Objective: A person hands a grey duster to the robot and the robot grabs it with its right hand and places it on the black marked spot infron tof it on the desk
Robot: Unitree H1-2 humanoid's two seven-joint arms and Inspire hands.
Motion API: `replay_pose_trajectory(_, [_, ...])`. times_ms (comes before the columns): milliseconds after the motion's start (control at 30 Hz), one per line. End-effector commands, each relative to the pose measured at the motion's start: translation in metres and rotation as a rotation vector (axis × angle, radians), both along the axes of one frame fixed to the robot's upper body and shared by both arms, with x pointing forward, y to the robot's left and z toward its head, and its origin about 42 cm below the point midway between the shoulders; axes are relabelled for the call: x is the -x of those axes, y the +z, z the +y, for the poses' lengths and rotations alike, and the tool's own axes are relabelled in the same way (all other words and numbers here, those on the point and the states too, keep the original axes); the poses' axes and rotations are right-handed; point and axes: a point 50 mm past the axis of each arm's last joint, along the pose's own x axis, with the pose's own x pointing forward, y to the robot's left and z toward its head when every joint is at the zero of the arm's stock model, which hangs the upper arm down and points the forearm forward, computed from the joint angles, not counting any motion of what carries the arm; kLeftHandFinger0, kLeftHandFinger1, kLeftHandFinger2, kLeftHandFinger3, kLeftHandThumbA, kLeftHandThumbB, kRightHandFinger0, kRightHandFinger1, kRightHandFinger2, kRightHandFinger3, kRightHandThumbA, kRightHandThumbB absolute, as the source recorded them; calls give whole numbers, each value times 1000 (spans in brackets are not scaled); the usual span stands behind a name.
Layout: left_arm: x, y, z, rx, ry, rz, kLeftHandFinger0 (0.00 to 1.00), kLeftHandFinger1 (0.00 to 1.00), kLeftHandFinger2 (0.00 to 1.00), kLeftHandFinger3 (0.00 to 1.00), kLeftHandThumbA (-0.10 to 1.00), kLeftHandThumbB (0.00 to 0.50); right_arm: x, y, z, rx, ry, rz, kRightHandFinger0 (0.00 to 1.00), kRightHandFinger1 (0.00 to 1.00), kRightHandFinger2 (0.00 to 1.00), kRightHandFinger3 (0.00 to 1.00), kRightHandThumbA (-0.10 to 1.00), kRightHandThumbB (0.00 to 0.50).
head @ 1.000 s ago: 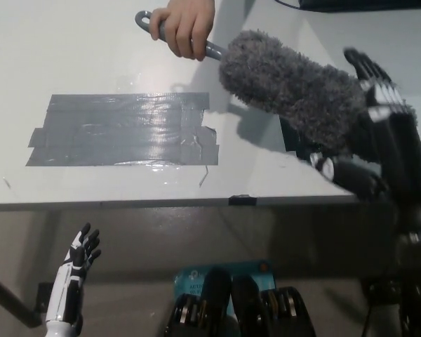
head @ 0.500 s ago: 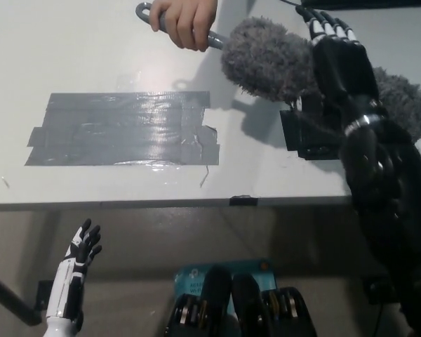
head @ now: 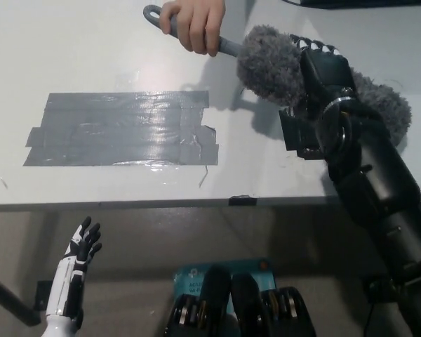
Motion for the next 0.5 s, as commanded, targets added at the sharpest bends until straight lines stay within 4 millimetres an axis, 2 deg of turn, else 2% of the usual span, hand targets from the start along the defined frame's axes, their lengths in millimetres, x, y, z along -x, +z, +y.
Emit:
replay_pose_trajectory(0, [-9,16,2,-4,-22,-67,1000,1000,1000,1000,964,117,-5,13,1,-56,-42,-173,0,18,184,370,-100,285])
replay_pose_trajectory(33, [-9,16,1,-6,-22,-68,1000,1000,1000,1000,967,119,-4,11,1,-67,-39,-184,0,123,420,483,-100,254])
replay_pose_trajectory(67, [-9,15,2,-8,-23,-67,1000,1000,1000,1000,969,119,-2,9,1,-80,-32,-205,0,163,518,555,-100,258])
replay_pose_trajectory(100, [-9,15,2,-9,-23,-66,1000,1000,1000,1000,971,119,-1,9,1,-84,-30,-213,0,237,641,648,-100,242])
replay_pose_trajectory(133, [-9,15,1,-7,-23,-63,1000,1000,1000,1000,984,107,2,10,2,-97,-13,-244,0,373,815,852,-100,240])
replay_pose_trajectory(167, [-9,16,1,-6,-23,-63,1000,1000,1000,1000,986,94,3,10,3,-99,-8,-260,14,470,868,999,-100,228])
replay_pose_trajectory(233, [-10,17,0,-8,-24,-66,1000,1000,1000,1000,993,75,5,12,4,-106,3,-293,15,518,873,1000,-100,226])
replay_pose_trajectory(367, [-12,19,1,-12,-24,-71,1000,1000,1000,1000,992,71,7,19,8,-110,16,-341,35,541,896,1000,-100,234])
replay_pose_trajectory(467, [-13,20,1,-17,-26,-70,1000,1000,1000,1000,996,69,9,25,10,-105,30,-386,38,546,917,1000,-100,202])
